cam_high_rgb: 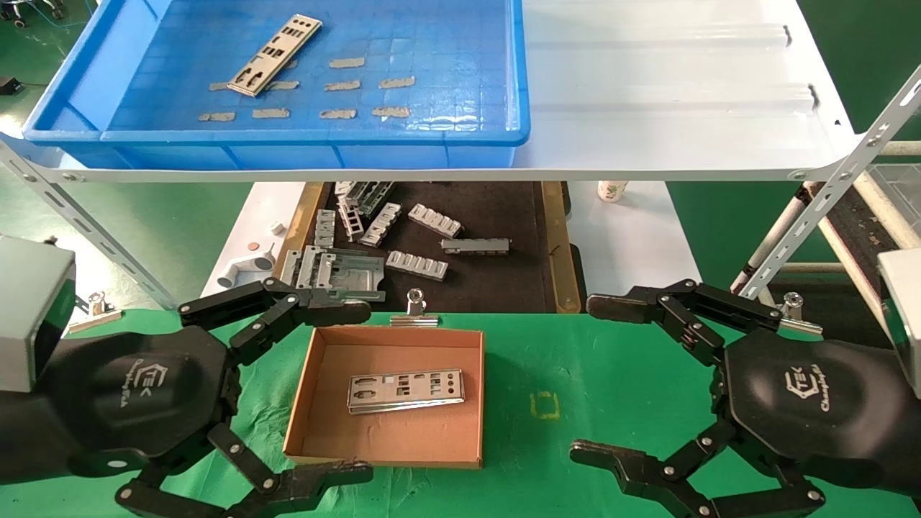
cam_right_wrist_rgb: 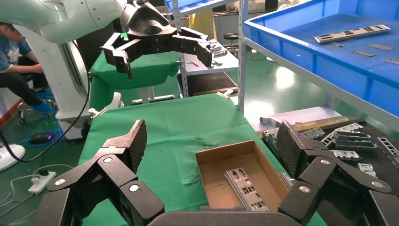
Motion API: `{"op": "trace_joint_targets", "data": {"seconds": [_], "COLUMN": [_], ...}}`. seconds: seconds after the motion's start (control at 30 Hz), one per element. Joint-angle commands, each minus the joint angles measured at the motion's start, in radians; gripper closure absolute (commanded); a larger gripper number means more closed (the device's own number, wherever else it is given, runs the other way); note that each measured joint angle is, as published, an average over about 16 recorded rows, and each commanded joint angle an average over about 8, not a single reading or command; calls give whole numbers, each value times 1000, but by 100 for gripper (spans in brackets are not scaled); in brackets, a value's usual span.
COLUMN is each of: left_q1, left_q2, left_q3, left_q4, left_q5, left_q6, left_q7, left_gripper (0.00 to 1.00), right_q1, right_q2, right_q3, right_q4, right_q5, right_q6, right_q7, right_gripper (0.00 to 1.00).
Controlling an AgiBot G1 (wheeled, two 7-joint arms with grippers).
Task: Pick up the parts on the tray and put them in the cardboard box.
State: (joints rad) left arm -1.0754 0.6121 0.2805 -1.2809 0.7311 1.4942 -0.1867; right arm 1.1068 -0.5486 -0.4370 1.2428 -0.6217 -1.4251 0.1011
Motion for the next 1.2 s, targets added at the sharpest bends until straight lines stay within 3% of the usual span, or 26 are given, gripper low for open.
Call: {"op": "trace_joint_targets", "data": {"seconds": [0.03,0.17,0.23,0.43,0.6,1.03,1.2], "left_q1": [0,-2,-8,-76,-204,-620,-743], "left_q2": [0,2,7,51,127,346,419], "left_q3": [0,-1,-2,4,35,129,153], "left_q4": [-1,6,17,82,206,769,980], "left_q5": [0,2,6,54,152,417,488], "left_q6": [1,-9,-26,-117,-206,-413,-561], "left_q7": [0,-2,-4,-16,-5,146,197], "left_gripper": [0,0,0,0,0,0,0], "right_q1": [0,0,0,0,0,0,0], "right_q2": [0,0,0,0,0,0,0], "right_q3": [0,0,0,0,0,0,0], "right_q4": [0,0,0,0,0,0,0], "right_q5": [0,0,0,0,0,0,0], "right_q6": [0,0,0,0,0,0,0], "right_q7": [0,0,0,0,0,0,0], "right_gripper": [44,93,100,100,100,100,100]}}
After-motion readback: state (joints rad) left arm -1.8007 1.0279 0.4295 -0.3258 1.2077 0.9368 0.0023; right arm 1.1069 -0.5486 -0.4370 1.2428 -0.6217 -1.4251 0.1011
